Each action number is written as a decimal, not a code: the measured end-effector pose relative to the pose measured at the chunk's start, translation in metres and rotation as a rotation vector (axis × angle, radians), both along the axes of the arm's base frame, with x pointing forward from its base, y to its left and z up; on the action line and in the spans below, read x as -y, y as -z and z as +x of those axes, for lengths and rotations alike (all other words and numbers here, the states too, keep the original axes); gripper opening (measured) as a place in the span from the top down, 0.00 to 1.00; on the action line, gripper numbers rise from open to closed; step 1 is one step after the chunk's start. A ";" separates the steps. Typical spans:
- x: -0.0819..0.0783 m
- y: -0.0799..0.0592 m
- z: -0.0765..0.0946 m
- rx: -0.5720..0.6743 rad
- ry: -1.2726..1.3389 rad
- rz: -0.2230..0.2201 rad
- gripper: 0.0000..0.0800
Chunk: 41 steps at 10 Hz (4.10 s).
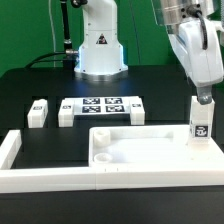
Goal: Assemble desk
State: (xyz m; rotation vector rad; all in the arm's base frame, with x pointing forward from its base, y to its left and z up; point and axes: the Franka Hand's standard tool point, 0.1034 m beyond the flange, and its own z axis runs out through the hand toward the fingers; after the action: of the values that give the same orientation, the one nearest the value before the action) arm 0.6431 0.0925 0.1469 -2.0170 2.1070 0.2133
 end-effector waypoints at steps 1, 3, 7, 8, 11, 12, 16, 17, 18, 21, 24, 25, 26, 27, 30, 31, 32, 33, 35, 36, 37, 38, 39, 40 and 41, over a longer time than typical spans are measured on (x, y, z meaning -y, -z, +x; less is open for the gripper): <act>0.002 -0.014 -0.006 0.030 -0.059 0.002 0.19; 0.000 -0.019 -0.017 0.097 -0.370 -0.031 0.19; -0.002 -0.017 -0.018 0.166 -0.685 -0.057 0.19; -0.002 -0.017 -0.018 0.180 -0.743 -0.060 0.19; 0.008 0.009 -0.043 0.169 -1.183 -0.141 0.19; 0.004 0.015 -0.049 0.166 -1.389 -0.194 0.19; 0.005 0.026 -0.058 0.207 -1.665 -0.193 0.19; 0.008 0.028 -0.059 0.219 -1.751 -0.187 0.19; 0.022 0.039 -0.073 0.177 -1.711 -0.137 0.19; 0.032 0.058 -0.135 -0.130 -1.644 0.125 0.19; 0.032 0.061 -0.134 -0.268 -1.642 0.270 0.19; 0.033 0.064 -0.135 -0.308 -1.622 0.309 0.19; 0.042 0.071 -0.151 -0.400 -1.566 0.386 0.19; 0.047 0.082 -0.163 -0.438 -1.553 0.421 0.19; 0.047 0.088 -0.174 -0.517 -1.538 0.496 0.19; 0.047 0.088 -0.175 -0.517 -1.538 0.497 0.19; 0.048 0.091 -0.176 -0.516 -1.536 0.497 0.19; 0.049 0.105 -0.184 -0.525 -1.529 0.500 0.19; 0.048 0.122 -0.202 -0.542 -1.523 0.505 0.19; 0.048 0.128 -0.207 -0.543 -1.521 0.503 0.19; 0.047 0.135 -0.210 -0.552 -1.505 0.516 0.19; 0.047 0.136 -0.211 -0.556 -1.503 0.515 0.19; 0.047 0.136 -0.211 -0.555 -1.502 0.514 0.19; 0.048 0.136 -0.211 -0.555 -1.501 0.515 0.34; 0.048 0.136 -0.211 -0.555 -1.501 0.515 0.52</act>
Offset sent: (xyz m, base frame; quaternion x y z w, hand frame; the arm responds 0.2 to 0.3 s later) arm -0.0082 0.0210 0.0053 -0.0327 0.0211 -0.4115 0.9106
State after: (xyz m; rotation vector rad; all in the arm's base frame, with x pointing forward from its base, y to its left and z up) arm 0.4324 0.0446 0.0107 -2.7923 0.0996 1.4177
